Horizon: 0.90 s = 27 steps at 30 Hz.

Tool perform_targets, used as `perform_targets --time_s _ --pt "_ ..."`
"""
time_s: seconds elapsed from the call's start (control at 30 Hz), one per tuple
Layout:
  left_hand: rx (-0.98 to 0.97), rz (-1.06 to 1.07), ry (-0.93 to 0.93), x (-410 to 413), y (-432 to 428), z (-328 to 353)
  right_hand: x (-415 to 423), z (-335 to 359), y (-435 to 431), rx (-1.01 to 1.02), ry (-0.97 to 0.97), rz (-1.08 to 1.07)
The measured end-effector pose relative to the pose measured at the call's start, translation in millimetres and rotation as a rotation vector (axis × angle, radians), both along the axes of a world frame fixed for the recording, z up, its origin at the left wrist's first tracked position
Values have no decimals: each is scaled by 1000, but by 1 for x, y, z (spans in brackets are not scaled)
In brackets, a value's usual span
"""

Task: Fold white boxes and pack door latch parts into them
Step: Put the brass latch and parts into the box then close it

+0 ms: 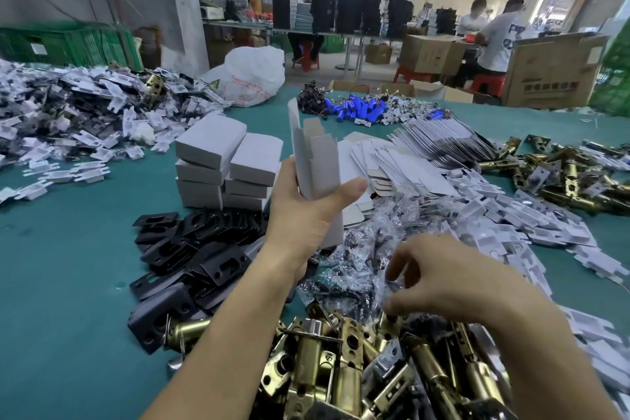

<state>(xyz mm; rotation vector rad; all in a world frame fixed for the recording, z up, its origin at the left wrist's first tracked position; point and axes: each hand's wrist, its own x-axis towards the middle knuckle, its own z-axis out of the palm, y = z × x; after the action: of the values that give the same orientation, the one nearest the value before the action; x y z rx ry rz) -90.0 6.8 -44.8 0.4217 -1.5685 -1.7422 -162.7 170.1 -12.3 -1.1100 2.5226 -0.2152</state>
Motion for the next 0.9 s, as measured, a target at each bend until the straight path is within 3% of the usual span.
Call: perform_targets --time_s 0.17,0.33,0.5,0.9 --pt "-26 51 -1 0 -3 -4 11 -8 -10 92 41 -5" --pt "-8 86 -11 0 -5 -4 8 -15 -12 45 13 18" --pt "-44 82 -43 1 -4 -3 -7 -13 -8 -222 -223 -8" --pt "-92 159 -137 5 -1 1 -1 1 -7 -698 -264 109"
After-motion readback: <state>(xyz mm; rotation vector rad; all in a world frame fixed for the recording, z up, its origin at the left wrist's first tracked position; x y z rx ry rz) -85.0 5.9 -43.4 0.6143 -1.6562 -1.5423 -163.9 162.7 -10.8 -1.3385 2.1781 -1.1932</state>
